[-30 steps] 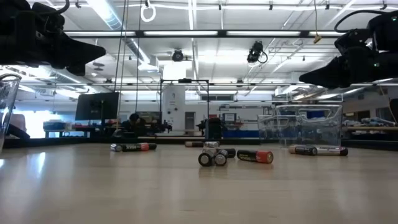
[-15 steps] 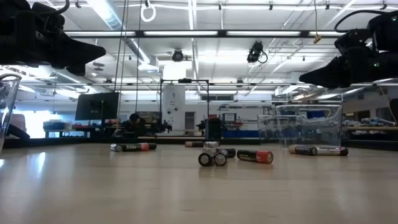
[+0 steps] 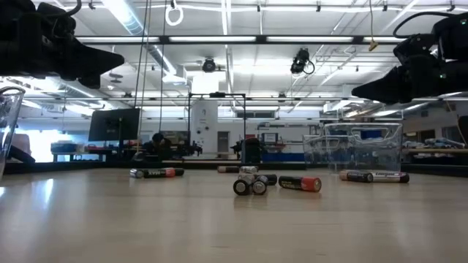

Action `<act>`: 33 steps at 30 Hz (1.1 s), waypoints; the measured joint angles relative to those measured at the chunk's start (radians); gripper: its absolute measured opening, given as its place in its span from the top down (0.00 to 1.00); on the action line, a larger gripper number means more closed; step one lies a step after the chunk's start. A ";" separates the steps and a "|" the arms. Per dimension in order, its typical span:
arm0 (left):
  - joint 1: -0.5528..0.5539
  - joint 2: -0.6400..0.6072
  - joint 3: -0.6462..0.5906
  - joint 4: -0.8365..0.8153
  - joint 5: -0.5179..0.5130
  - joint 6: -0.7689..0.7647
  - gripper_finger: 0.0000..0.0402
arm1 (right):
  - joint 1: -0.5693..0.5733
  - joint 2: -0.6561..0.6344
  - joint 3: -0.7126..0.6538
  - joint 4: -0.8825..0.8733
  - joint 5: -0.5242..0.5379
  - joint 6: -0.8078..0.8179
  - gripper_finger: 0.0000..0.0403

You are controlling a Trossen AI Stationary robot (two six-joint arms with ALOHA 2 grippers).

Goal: Sort batteries
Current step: Put the brown battery into the top transparent bin

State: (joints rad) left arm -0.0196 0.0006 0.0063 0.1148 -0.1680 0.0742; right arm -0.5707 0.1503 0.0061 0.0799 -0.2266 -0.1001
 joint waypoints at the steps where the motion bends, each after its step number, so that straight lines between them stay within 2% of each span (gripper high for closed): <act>1: 0.000 0.000 0.000 0.017 0.000 0.000 0.90 | 0.000 0.000 0.000 0.000 0.000 0.000 0.77; 5: 0.000 0.000 0.000 0.100 0.000 0.001 0.90 | 0.000 0.000 0.000 0.000 0.000 0.000 0.77; 7: 0.000 -0.001 0.000 0.134 -0.002 -0.052 0.90 | 0.000 0.000 0.000 0.000 0.000 0.000 0.77; 10: 0.000 0.005 0.001 0.149 -0.025 -0.165 0.90 | 0.000 0.000 0.000 0.000 0.000 0.000 0.77; 13: 0.000 0.054 0.022 0.082 0.012 -0.198 0.90 | 0.000 0.000 0.000 0.000 0.000 0.000 0.77; 18: 0.000 0.235 0.077 0.032 0.023 -0.275 0.93 | 0.000 0.000 0.000 0.000 0.000 0.000 0.77; 25: 0.000 0.573 0.204 0.008 -0.005 -0.356 0.97 | 0.000 0.000 0.000 0.000 0.000 0.000 0.77; 28: 0.000 0.708 0.297 -0.101 -0.007 -0.432 0.97 | 0.000 0.000 0.000 0.001 0.000 0.000 0.77; 33: 0.041 0.895 0.502 -0.383 -0.002 -0.552 0.97 | 0.000 0.000 0.000 0.000 0.000 0.000 0.77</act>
State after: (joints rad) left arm 0.0213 0.8959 0.5086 -0.2680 -0.1696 -0.4776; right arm -0.5709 0.1501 0.0060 0.0803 -0.2264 -0.1005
